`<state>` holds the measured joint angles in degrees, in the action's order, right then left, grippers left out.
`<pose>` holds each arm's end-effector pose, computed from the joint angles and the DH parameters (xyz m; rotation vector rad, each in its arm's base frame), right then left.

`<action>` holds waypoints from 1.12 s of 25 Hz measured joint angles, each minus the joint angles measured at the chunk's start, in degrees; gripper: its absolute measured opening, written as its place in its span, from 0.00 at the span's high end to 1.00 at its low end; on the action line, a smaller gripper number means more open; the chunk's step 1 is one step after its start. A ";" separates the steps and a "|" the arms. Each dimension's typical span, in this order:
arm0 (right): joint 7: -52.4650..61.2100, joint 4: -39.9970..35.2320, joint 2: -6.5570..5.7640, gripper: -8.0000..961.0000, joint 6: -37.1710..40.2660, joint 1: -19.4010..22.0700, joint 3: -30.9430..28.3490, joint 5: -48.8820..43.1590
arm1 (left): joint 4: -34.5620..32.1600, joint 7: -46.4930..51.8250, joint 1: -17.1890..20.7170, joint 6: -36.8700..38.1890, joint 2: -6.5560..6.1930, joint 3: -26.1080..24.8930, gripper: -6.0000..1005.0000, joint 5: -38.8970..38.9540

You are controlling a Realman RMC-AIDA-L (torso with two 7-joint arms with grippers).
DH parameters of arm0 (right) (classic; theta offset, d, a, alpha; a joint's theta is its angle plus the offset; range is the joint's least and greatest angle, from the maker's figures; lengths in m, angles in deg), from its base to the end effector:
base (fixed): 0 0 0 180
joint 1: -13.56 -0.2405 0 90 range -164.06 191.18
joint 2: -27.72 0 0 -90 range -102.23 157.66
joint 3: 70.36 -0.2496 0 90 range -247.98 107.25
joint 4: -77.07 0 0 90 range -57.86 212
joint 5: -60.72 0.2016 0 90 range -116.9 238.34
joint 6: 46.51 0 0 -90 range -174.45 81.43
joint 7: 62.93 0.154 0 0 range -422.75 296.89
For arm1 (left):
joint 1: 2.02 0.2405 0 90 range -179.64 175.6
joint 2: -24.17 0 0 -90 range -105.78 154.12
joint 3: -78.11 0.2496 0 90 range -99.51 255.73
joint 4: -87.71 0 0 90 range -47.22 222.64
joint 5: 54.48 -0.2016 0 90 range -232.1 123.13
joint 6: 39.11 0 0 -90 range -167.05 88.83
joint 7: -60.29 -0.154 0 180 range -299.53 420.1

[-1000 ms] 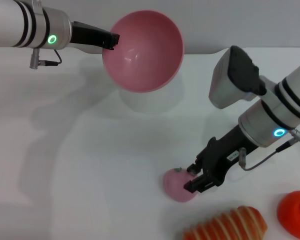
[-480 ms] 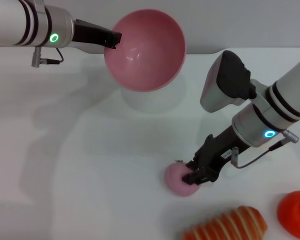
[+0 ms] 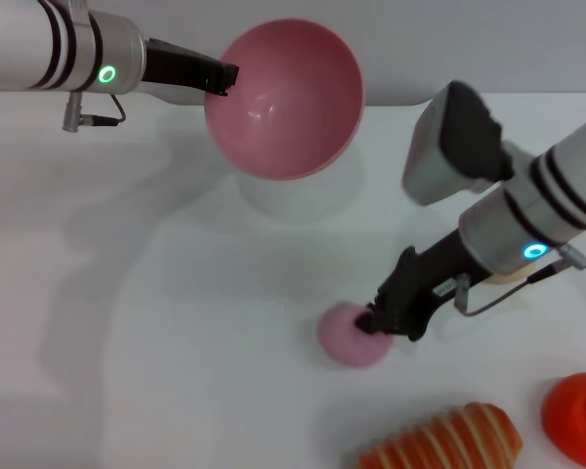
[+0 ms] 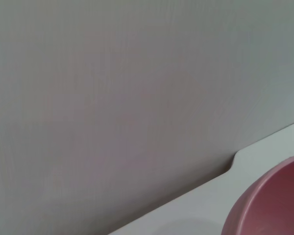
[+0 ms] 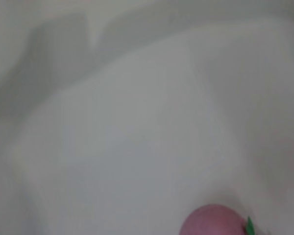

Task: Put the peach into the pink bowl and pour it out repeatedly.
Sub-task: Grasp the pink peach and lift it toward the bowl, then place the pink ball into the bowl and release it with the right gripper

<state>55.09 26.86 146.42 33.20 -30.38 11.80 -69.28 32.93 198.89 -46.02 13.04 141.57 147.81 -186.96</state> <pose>0.1740 0.3461 -0.0730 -3.0470 0.5461 -0.3441 -0.1575 0.4489 0.0014 -2.3286 -0.8818 -0.1977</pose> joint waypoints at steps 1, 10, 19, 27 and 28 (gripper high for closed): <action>-0.02 -2.24 -0.05 0.91 0.84 0.98 -0.61 0.64 | 0.02 0.06 -0.01 0.16 -0.07 -0.01 0.96 -0.03; -1.49 -35.65 -0.09 0.96 11.78 13.31 -15.46 14.08 | 0.27 0.38 0.44 2.43 -0.24 -0.01 0.96 -1.06; -8.29 -36.37 0.05 0.96 6.38 15.26 -23.10 24.34 | 0.28 0.50 0.44 6.07 0.30 1.66 0.96 -1.92; -15.16 -24.27 0.11 0.96 -5.81 13.25 -16.19 24.91 | -0.05 0.53 -0.71 7.26 0.55 4.42 0.96 -1.58; -15.35 -23.50 0.10 0.96 -6.28 12.92 -15.83 24.93 | -0.05 0.53 -0.88 7.27 0.55 4.54 0.96 -1.56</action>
<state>39.74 3.36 146.53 26.92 -17.47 -4.02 -44.34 32.89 199.42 -46.90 20.32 142.12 152.35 -188.52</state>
